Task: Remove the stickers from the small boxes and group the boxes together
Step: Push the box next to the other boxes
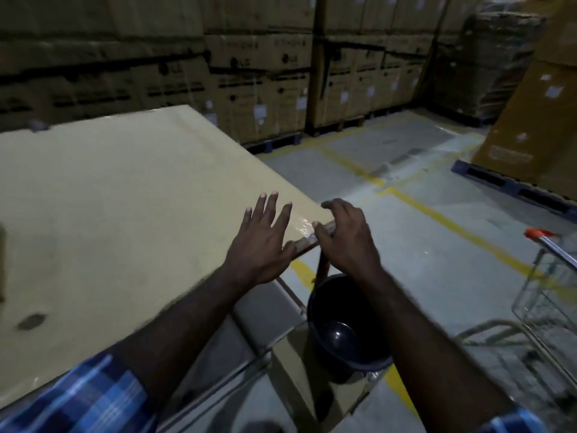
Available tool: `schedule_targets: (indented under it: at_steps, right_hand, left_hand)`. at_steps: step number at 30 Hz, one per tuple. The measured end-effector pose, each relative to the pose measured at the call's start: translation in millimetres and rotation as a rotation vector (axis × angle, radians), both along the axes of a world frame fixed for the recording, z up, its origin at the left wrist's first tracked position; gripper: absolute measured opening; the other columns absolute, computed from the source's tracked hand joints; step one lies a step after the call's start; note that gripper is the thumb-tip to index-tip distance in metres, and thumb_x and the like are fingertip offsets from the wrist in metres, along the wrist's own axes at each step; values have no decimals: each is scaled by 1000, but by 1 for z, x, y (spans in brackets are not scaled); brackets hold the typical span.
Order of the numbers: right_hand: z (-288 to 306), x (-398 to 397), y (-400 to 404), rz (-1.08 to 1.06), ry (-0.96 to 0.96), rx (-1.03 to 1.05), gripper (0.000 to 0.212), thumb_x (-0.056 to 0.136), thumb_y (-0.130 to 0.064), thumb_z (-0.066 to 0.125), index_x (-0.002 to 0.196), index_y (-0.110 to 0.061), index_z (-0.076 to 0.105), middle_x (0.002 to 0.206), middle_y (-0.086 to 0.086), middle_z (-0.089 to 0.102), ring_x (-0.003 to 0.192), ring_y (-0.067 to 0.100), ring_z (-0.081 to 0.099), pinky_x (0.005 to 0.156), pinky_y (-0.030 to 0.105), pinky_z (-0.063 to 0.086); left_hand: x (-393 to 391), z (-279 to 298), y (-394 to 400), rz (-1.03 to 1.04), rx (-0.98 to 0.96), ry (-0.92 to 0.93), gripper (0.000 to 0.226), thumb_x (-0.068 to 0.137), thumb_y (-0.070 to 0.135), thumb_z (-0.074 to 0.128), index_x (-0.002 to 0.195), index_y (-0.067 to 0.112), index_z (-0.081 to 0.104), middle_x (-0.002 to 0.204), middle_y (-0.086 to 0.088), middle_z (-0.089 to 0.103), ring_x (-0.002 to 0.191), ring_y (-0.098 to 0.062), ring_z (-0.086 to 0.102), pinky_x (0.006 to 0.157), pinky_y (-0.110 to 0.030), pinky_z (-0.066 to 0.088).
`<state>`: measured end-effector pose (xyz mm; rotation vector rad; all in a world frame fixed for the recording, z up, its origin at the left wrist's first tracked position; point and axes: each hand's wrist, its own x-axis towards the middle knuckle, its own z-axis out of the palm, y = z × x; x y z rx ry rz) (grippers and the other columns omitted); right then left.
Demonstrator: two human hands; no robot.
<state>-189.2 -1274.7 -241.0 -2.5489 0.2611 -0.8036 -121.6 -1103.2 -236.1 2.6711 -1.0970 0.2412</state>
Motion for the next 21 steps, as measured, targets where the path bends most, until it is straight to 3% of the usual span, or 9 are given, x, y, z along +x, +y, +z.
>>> schedule_targets:
  at_steps: [4,21]
  right_hand:
    - [33,33,58,114,-91,-30,34,88,-30,57,118,-14,57,123,5,58,112,29,51,91,42,45]
    - [84,156,439,460,-173,-69,35,91,-30,59,123,-16,56,130,0,56,117,21,48,94,41,45]
  left_hand:
    - [12,26,64,120,-72,-19,70,96,41,40,154,19,8,162,-9,-8,148,-25,-11,120,-46,4]
    - [78,86,467,531,-116,-135,69,98,45,38,154,23,4,161,-6,-13,148,-23,-13,120,-44,0]
